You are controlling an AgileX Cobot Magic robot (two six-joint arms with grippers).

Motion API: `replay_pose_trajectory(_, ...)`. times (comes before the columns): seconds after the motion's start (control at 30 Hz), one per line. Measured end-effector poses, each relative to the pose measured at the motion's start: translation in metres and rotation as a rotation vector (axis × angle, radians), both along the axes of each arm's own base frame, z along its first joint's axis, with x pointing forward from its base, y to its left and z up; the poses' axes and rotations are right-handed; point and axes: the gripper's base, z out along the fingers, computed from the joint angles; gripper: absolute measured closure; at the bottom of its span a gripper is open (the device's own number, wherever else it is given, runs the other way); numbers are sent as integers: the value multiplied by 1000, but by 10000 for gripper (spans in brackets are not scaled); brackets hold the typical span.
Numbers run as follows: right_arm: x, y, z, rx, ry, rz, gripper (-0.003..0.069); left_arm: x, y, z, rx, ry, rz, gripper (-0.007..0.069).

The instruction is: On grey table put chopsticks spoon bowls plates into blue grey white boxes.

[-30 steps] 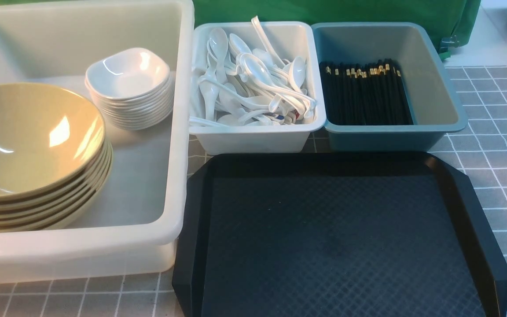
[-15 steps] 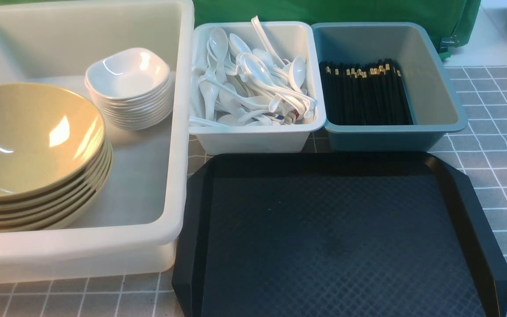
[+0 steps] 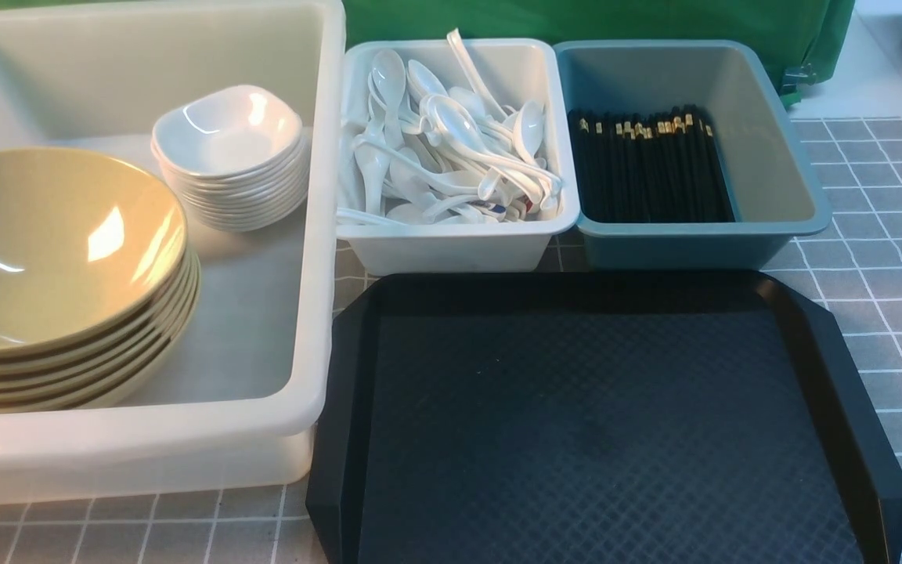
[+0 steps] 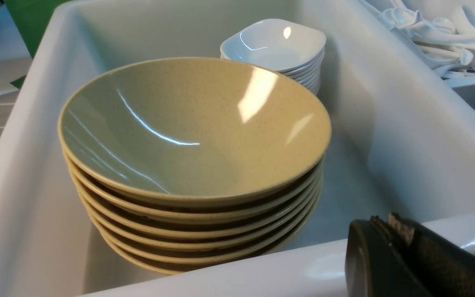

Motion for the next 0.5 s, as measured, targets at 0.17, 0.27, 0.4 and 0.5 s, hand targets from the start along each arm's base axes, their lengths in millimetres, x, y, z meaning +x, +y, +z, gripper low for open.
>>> replay_pose_trajectory(0.17, -13, -15, -55, 62, 26, -218, 627, 0, 0, 0, 0, 0, 0, 636)
replay_pose_trajectory(0.27, -14, -19, -84, 68, 66, -278, 627, 0, 0, 0, 0, 0, 0, 636)
replay_pose_trajectory(0.4, -15, -20, -112, 90, 104, -313, 627, 0, 0, 0, 0, 0, 0, 636)
replay_pose_trajectory(0.5, -15, -20, -123, 96, 133, -316, 627, 0, 0, 0, 1, 0, 0, 636)
